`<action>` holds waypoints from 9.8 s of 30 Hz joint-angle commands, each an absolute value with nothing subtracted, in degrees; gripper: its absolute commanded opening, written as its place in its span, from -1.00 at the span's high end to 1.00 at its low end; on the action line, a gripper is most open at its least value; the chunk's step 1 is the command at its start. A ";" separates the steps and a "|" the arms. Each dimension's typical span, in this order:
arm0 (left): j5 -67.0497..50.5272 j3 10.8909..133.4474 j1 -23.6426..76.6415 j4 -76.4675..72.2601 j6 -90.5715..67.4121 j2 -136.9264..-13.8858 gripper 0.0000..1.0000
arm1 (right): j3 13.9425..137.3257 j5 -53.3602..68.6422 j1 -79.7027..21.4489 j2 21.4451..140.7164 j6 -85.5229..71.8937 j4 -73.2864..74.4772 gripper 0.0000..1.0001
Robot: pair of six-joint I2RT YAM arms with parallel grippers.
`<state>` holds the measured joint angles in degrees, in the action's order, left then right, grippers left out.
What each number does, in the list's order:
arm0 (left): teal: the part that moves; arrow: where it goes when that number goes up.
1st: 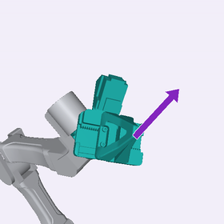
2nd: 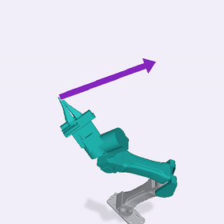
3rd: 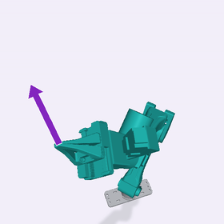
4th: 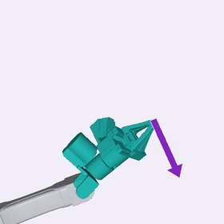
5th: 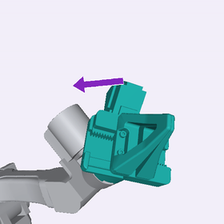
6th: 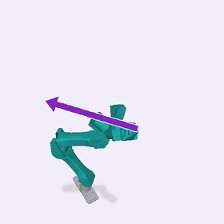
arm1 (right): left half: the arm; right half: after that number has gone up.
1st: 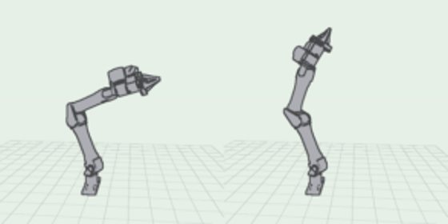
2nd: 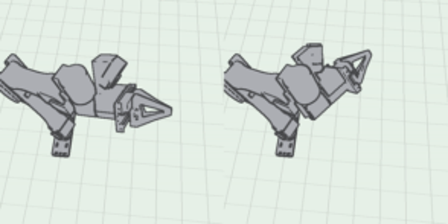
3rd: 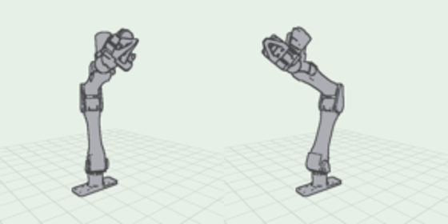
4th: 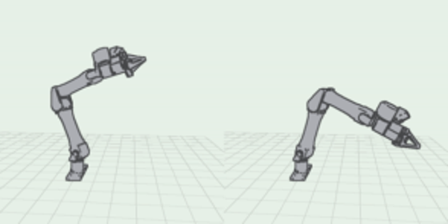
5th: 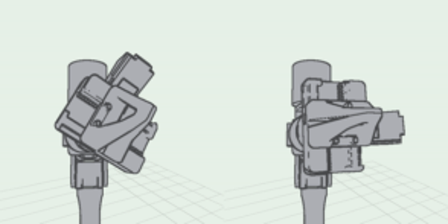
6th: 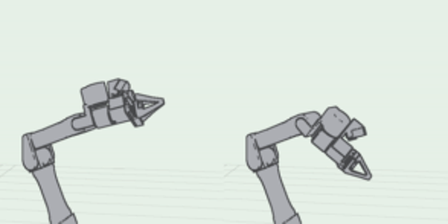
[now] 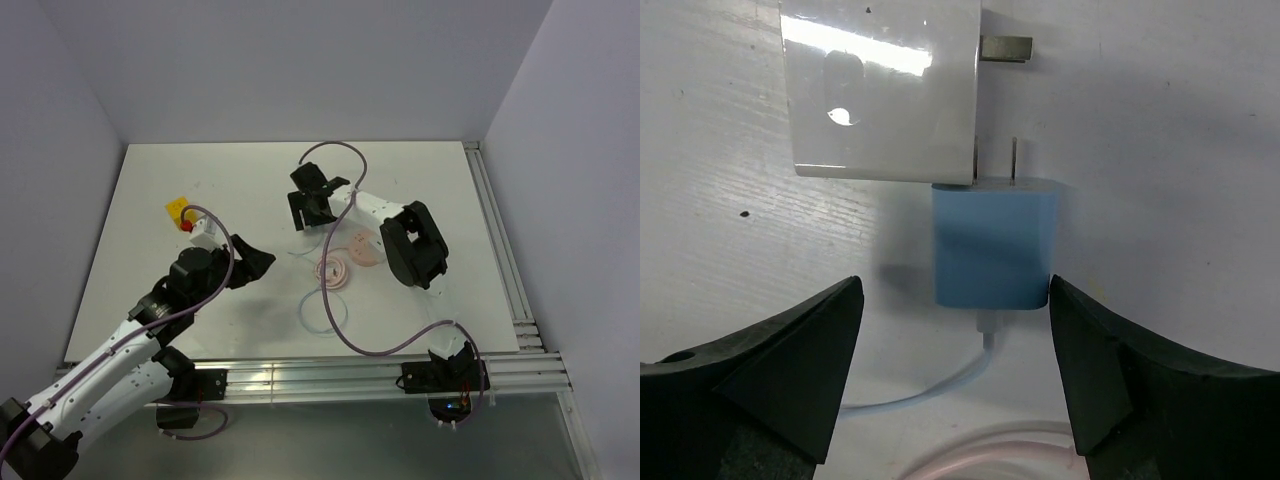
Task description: Insert the plug
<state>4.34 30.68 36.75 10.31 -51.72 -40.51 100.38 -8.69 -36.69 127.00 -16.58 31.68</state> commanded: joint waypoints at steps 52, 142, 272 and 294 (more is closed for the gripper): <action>-38.58 44.64 36.56 -9.24 -60.12 -63.98 -0.64 | 54.05 26.19 -41.21 56.60 2.11 20.13 1.00; -17.66 22.59 42.10 -64.84 -19.87 -49.82 0.99 | 52.73 20.39 -41.84 46.93 -77.33 4.40 -0.87; -15.68 28.03 43.42 -57.09 -29.70 -49.31 -0.99 | 50.01 10.92 -34.55 45.53 -60.48 18.62 1.00; -20.12 69.85 39.64 -21.62 -32.26 -102.72 0.99 | 50.27 -1.39 -27.95 42.71 -47.55 38.67 1.00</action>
